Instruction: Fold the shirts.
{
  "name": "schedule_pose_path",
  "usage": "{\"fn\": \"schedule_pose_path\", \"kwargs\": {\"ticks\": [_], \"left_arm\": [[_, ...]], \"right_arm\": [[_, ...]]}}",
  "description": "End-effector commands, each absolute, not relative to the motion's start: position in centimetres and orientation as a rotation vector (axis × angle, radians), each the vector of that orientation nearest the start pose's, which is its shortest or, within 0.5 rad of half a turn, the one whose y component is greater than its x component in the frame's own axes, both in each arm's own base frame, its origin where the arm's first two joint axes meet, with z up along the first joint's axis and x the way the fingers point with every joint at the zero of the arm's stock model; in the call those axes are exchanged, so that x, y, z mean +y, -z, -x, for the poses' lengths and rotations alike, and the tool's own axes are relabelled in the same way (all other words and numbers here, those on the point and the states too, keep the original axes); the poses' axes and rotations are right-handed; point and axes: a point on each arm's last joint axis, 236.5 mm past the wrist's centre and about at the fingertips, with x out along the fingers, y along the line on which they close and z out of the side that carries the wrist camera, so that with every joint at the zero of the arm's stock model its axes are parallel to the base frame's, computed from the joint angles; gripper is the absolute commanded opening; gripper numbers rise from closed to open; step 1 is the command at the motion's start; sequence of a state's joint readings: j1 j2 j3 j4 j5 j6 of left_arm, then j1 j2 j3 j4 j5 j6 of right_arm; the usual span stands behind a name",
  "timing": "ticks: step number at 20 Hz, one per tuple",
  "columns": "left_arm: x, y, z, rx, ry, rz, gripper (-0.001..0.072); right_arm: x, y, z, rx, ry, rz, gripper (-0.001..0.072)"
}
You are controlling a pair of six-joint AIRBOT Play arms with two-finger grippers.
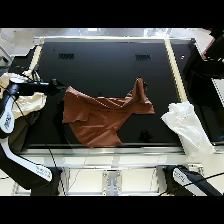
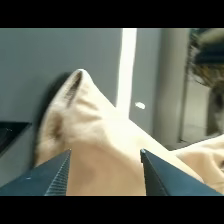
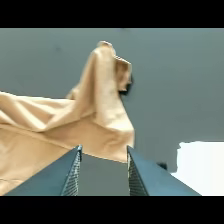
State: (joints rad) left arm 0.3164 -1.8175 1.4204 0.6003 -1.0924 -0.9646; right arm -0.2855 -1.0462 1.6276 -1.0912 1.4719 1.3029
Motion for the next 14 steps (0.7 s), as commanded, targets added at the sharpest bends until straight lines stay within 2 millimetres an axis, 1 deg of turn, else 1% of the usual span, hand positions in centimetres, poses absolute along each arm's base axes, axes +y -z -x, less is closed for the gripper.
{"fn": "schedule_pose_path", "kwargs": {"ticks": [1,3,5,6,9,10,11,12,14], "left_arm": [[-4.0,7.4,-51.9,1.036,0.510,0.665,0.0468],[-4.4,8.3,-52.7,1.025,0.478,0.634,0.0468],[-4.2,8.0,-53.4,1.003,0.463,0.621,0.0469],[-3.8,7.3,-53.8,0.985,0.460,0.617,0.0469],[-1.2,4.2,-54.7,0.910,0.434,0.582,0.0469],[-0.2,3.4,-54.7,0.895,0.421,0.573,0.0469],[0.5,3.1,-54.4,0.903,0.406,0.574,0.0469],[0.9,3.4,-53.8,0.933,0.392,0.575,0.0469],[0.8,5.2,-52.1,1.031,0.395,0.541,0.0469]], "right_arm": [[3.1,-28.3,-34.4,0.730,-0.339,-0.163,0.0339],[4.1,-28.8,-34.4,0.715,-0.383,-0.190,0.0338],[4.5,-29.0,-34.2,0.714,-0.400,-0.198,0.0339],[4.6,-28.9,-34.2,0.717,-0.405,-0.199,0.0339],[4.6,-28.9,-34.1,0.719,-0.405,-0.199,0.0339],[4.6,-28.9,-34.1,0.718,-0.405,-0.199,0.0338],[4.6,-28.9,-34.2,0.716,-0.404,-0.199,0.0339],[4.6,-29.0,-34.2,0.714,-0.403,-0.199,0.0339],[4.6,-29.1,-34.3,0.709,-0.402,-0.199,0.0339]]}}
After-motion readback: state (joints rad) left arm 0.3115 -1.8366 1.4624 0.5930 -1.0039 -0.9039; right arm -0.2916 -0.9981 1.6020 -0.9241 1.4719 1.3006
